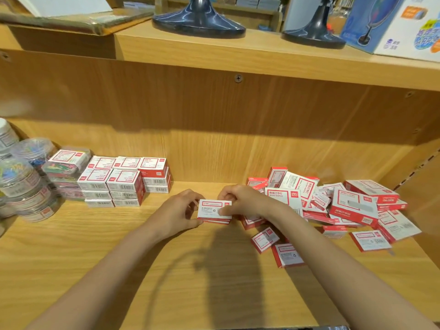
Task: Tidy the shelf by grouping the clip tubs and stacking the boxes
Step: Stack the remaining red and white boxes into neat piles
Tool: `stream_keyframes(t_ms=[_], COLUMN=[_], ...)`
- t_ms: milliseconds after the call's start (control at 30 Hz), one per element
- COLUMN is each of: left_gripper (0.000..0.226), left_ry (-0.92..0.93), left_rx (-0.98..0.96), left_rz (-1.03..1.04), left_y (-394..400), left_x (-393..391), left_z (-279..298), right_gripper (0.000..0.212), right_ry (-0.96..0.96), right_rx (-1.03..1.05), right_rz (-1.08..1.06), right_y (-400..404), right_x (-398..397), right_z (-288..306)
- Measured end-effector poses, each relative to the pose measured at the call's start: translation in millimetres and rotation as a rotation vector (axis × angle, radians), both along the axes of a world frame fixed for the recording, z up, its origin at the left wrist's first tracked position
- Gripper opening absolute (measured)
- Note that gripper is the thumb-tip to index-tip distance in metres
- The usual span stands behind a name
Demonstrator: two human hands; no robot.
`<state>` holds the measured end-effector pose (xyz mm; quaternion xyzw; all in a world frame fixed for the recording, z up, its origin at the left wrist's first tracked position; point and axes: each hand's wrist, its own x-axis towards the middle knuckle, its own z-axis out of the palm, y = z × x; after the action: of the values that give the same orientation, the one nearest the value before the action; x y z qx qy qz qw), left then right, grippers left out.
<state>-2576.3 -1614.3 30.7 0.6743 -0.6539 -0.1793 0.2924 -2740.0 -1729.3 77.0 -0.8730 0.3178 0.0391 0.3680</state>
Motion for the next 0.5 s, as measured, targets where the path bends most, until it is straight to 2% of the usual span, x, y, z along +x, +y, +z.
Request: stream_keyframes(t_ms=[100, 167, 300, 367, 500], left_gripper=[0.042, 0.045, 0.064, 0.062, 0.050], left_ry=[-0.019, 0.005, 0.219, 0.281, 0.256], left_rx=[-0.185, -0.226, -0.116, -0.098, -0.136], left_rz=[-0.025, 0.023, 0.230, 0.284, 0.407], left_y=[5, 0, -19, -29, -44], left_x=[-7, -9, -10, -13, -20], left_z=[-5, -8, -6, -8, -14], right_gripper=[0.031, 0.033, 0.033, 0.027, 0.025], right_ry=[-0.031, -0.089, -0.194, -0.215, -0.195], right_rx=[-0.013, -0.118, -0.427, -0.535, -0.684], right_rz=[-0.016, -0.049, -0.103, -0.107, -0.216], right_y=[0, -3, -13, -15, -15], right_x=[1, 3, 7, 7, 1], right_z=[-4, -8, -17, -21, -23])
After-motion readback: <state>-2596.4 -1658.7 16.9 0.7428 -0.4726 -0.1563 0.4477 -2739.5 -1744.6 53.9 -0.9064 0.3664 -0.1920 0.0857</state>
